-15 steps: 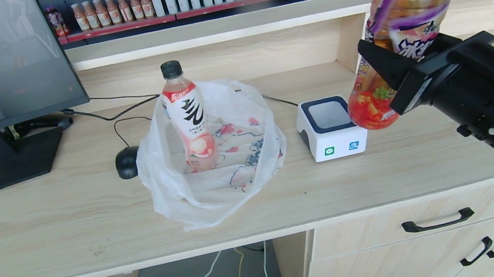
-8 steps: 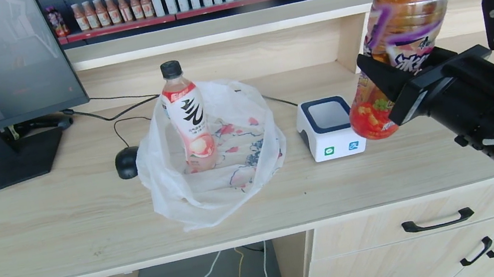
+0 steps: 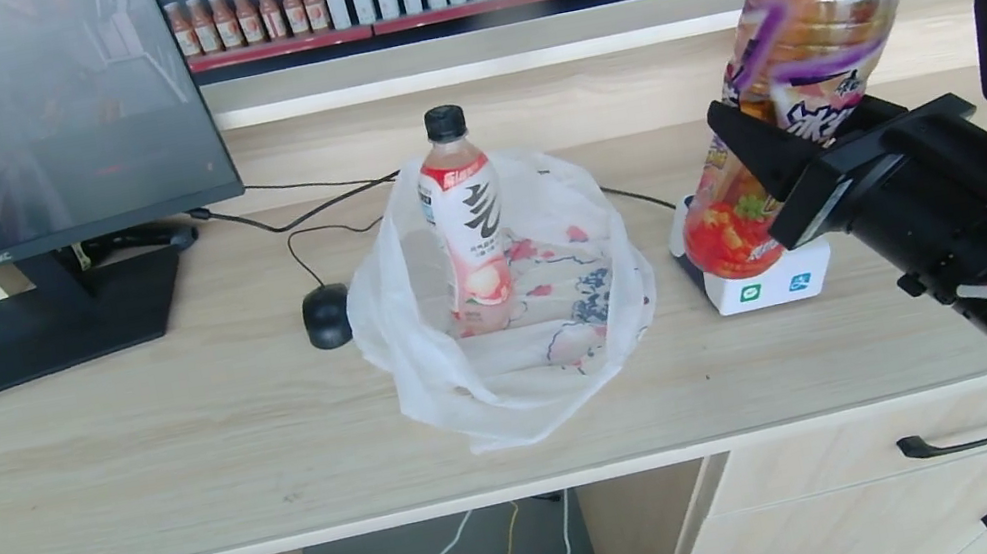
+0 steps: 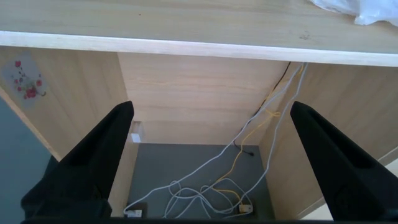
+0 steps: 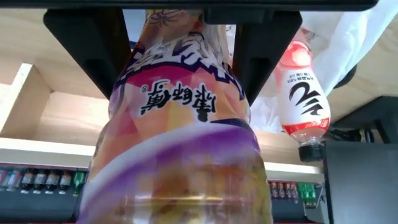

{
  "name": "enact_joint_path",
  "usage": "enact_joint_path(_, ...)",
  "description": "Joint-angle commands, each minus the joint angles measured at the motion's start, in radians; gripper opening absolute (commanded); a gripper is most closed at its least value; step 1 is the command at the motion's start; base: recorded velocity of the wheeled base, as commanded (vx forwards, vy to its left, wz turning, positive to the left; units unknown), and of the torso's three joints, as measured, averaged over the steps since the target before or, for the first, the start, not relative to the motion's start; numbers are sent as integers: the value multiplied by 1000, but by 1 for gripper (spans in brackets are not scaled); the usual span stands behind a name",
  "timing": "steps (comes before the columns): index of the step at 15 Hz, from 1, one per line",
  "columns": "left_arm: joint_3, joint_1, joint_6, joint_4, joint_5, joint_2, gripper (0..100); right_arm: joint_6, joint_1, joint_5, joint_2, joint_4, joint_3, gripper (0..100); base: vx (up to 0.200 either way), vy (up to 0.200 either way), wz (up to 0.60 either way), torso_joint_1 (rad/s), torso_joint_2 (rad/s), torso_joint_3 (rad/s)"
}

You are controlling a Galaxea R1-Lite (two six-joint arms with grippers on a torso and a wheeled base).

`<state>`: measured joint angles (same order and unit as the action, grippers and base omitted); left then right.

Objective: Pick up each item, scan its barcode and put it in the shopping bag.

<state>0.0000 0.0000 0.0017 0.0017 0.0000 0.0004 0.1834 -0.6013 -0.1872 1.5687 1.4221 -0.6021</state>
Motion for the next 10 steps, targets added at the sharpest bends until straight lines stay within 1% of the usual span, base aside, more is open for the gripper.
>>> enact_joint_path(1,0,0,0,0,0,1,100,-9,1,-1,11,1,15,0,0,200,0,2,2,2)
enact_joint_path(4,0,0,3,0,0,1,100,-9,1,-1,31,11,18,0,0,200,0,2,-1,1)
enact_joint_path(6,0,0,4,0,0,1,100,-9,12,-1,48,18,16,0,0,0,0,0,0,0)
enact_joint_path(10,0,0,3,0,0,1,100,-10,72,0,53,20,25,0,0,0,0,0,0,0)
